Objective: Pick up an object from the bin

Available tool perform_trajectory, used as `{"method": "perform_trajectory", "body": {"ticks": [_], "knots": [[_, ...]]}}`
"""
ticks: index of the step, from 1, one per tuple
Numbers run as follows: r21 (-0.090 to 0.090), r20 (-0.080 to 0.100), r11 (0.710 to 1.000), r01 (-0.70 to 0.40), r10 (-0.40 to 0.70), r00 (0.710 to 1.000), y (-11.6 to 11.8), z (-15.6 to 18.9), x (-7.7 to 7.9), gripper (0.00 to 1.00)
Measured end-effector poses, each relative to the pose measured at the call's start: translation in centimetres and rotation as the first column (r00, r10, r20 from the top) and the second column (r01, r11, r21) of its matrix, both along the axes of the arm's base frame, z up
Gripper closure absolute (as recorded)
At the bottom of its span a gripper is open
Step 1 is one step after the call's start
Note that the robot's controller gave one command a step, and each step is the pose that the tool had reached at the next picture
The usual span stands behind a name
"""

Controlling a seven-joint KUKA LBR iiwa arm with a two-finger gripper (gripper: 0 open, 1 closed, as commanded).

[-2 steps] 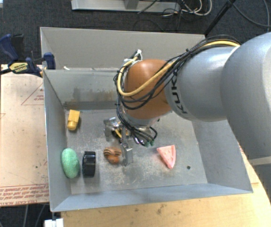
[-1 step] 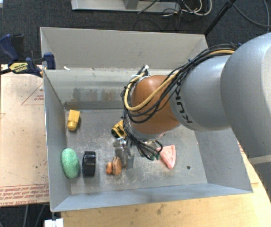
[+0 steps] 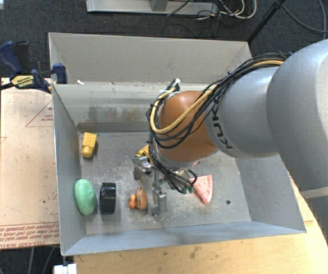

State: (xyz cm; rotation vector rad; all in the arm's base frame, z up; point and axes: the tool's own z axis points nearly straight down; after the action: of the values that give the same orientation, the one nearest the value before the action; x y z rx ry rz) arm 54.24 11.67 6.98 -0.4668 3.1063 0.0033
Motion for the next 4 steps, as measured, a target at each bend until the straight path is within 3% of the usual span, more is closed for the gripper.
{"method": "perform_trajectory", "body": {"ticks": [1, 2, 3, 4], "knots": [[0.000, 0.000, 1.000, 0.000, 0.000, 1.000, 0.0, 0.0, 0.0, 0.00], [-0.002, 0.001, 0.998, -0.063, 0.063, 0.998, 0.8, 0.0, -0.4, 0.00], [-0.001, 0.002, 0.983, -0.186, 0.186, 0.983, 2.1, 0.0, 0.4, 0.00], [0.000, 0.002, 0.975, -0.221, 0.221, 0.975, 2.1, 0.0, -1.5, 0.00]]}}
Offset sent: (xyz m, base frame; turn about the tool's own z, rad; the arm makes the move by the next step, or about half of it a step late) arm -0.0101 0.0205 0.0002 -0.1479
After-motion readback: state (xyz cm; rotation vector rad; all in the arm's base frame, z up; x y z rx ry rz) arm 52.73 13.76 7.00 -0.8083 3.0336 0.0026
